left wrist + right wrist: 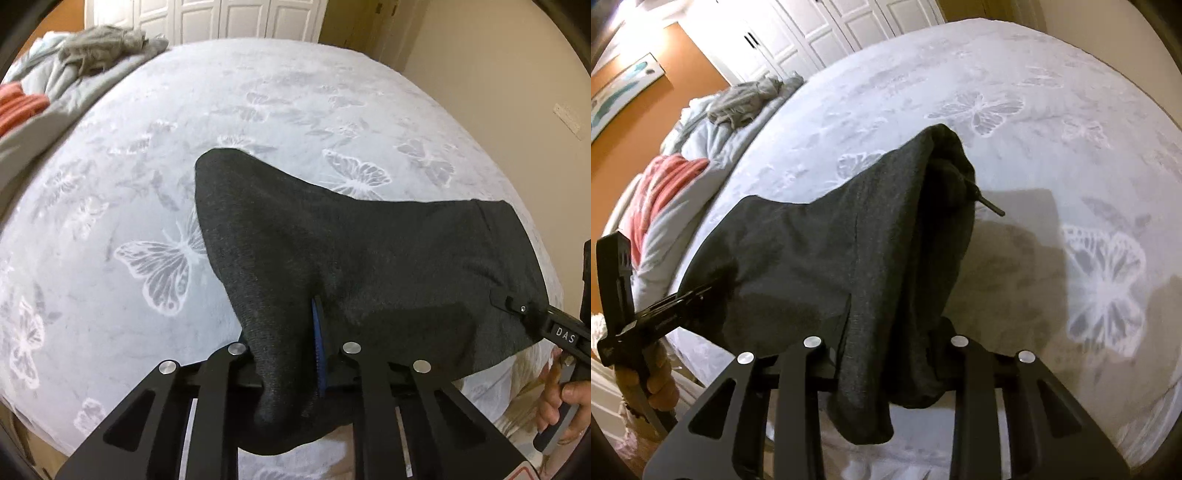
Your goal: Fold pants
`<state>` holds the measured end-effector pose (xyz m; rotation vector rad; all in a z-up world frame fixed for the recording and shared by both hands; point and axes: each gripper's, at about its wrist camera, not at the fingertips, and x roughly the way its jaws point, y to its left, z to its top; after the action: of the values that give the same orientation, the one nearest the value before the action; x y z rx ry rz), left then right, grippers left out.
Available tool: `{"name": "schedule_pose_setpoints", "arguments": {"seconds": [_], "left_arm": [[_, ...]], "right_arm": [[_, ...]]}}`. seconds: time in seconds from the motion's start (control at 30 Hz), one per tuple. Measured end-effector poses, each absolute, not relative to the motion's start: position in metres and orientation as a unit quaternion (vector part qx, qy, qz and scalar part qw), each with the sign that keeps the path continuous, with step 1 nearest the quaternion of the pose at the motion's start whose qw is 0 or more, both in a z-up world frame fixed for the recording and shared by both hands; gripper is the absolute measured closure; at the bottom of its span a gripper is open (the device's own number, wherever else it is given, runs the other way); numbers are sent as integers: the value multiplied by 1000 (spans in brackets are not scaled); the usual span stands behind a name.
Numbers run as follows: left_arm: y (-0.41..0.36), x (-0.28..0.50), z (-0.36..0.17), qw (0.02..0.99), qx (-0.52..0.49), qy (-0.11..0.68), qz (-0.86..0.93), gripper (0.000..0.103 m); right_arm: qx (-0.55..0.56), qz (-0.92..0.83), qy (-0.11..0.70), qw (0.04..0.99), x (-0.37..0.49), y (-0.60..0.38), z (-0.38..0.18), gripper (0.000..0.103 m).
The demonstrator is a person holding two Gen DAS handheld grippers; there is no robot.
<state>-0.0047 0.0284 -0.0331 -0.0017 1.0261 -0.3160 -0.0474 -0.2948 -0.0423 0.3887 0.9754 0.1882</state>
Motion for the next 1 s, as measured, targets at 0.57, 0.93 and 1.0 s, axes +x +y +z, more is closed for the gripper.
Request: {"name": "schedule_pose_setpoints", "arguments": {"seconds": [0.57, 0.93, 1.0], "left_arm": [[40, -106, 36, 876, -32, 443, -189, 90], [34, -62, 217, 957, -23, 209, -201, 90], [32, -48, 245, 964, -21, 169, -205, 90]], "right_arm": [[209, 134, 399, 883, -155, -275, 21, 76], [143, 175, 166, 960, -105, -279, 198, 76], [130, 177, 132, 967, -90, -281, 225, 76]]}}
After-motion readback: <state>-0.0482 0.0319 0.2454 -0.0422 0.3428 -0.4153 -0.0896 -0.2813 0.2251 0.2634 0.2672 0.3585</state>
